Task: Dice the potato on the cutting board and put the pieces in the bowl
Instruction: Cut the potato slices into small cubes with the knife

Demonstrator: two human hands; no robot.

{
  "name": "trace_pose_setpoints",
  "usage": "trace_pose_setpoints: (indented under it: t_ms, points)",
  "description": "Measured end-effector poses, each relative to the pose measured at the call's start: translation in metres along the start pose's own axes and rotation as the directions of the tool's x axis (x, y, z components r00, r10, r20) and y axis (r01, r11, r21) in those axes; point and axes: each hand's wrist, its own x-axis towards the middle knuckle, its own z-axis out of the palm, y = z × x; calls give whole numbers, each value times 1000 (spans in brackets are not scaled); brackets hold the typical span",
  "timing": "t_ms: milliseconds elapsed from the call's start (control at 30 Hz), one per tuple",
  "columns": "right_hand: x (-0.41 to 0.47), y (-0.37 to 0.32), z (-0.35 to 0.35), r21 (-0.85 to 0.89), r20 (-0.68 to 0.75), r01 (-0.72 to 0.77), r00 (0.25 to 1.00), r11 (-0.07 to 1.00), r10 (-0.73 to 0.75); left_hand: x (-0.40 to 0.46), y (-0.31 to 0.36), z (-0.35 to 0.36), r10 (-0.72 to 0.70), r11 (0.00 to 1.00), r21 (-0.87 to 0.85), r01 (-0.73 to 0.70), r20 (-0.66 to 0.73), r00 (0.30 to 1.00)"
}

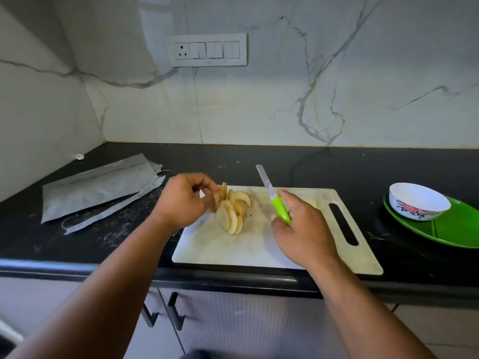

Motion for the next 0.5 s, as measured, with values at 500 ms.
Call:
trace_pose_setpoints:
  t_ms: [500]
  points:
    - [-1, 6, 13, -2, 2, 42, 999, 999, -42, -26, -23, 11, 83, 995, 35, -90, 166, 983]
